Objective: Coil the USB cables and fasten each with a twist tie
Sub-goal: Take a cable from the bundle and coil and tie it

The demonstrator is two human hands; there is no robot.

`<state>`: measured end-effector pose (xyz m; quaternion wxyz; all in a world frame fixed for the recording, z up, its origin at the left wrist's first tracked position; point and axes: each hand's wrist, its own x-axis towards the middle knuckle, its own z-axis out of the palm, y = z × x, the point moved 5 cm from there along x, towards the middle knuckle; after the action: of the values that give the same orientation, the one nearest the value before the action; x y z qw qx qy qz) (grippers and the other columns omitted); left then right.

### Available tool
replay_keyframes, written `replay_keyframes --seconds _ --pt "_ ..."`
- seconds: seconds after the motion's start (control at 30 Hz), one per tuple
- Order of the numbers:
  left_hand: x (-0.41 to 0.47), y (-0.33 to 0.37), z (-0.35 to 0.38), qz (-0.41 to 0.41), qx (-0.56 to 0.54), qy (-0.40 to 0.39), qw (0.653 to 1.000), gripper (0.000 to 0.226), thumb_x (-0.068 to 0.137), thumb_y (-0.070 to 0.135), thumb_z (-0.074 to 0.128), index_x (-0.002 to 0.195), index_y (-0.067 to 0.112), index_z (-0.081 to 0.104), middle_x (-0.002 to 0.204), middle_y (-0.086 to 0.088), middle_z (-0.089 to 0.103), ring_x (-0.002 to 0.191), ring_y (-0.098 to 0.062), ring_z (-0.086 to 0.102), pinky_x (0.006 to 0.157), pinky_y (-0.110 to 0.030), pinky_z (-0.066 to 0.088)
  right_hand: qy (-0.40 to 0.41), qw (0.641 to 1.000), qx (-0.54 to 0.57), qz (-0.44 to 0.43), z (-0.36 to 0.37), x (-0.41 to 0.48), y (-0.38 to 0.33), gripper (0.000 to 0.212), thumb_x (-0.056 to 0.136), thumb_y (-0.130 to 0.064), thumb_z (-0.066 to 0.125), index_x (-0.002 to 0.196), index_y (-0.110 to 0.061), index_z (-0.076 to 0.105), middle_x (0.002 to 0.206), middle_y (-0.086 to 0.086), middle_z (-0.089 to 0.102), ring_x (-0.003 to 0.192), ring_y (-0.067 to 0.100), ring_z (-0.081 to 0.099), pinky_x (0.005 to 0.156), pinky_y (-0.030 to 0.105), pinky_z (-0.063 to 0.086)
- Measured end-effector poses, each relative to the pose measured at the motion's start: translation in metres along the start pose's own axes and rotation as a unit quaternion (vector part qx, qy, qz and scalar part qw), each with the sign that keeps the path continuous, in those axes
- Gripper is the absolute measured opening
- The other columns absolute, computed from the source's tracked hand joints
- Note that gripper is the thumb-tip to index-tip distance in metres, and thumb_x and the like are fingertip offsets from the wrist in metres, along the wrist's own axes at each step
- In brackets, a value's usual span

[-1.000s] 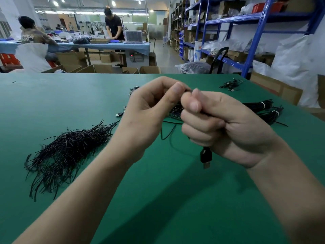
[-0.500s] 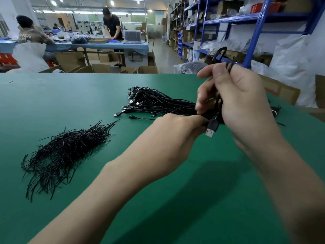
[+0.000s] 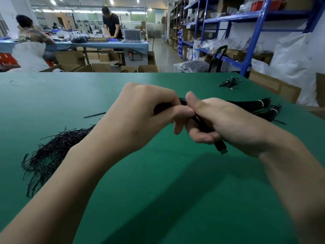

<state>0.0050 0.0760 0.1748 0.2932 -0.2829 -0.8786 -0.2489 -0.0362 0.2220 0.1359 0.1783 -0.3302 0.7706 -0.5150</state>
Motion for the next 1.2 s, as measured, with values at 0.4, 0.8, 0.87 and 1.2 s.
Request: replay_keyframes --seconds 0.4,0.8,0.87,1.2 --pt "-0.005 -0.022 0.039 -0.122 -0.354 0.065 0.925 0.027 0.102 0.024 0.048 0.088 0.007 0.065 0.066 -0.004 0.040 0.063 -0.008 0.035 0.059 -0.027 0.030 -0.082 0.923 0.347 -0.148 0.012 -0.003 -0.026 0.031 0.104 -0.026 0.033 0.086 -0.015 0.055 0.055 -0.009 0.027 0.048 0.007 0.019 0.045 0.024 0.013" --pt "-0.004 0.019 0.057 -0.063 -0.008 -0.125 0.990 0.020 0.105 0.022 0.048 0.111 0.017 0.067 0.068 0.012 0.047 0.072 -0.018 0.051 0.077 -0.039 0.045 0.325 0.932 0.000 -0.163 -0.032 -0.006 -0.017 0.033 0.110 -0.024 0.036 0.093 -0.016 0.062 0.061 -0.009 0.046 0.051 0.007 0.039 0.050 0.017 0.035" --pt "0.000 0.021 0.044 -0.057 0.031 -0.120 0.991 0.022 0.103 0.027 0.050 0.108 0.013 0.067 0.075 0.010 0.048 0.083 -0.025 0.058 0.081 -0.044 0.045 0.315 0.934 -0.060 -0.159 -0.026 -0.003 -0.017 0.031 0.110 -0.023 0.038 0.095 -0.013 0.063 0.072 -0.005 0.059 0.062 0.009 0.055 0.059 0.020 0.046" --pt "-0.004 0.009 -0.002 0.011 0.058 -0.016 0.998 0.019 0.088 0.040 0.074 0.083 0.023 0.081 0.076 0.003 0.070 0.067 -0.015 0.059 0.066 -0.042 0.048 0.172 0.963 -0.200 -0.057 0.000 0.007 -0.010 0.047 0.107 -0.036 0.038 0.080 -0.001 0.053 0.063 0.004 0.057 0.058 0.023 0.047 0.060 0.045 0.042"
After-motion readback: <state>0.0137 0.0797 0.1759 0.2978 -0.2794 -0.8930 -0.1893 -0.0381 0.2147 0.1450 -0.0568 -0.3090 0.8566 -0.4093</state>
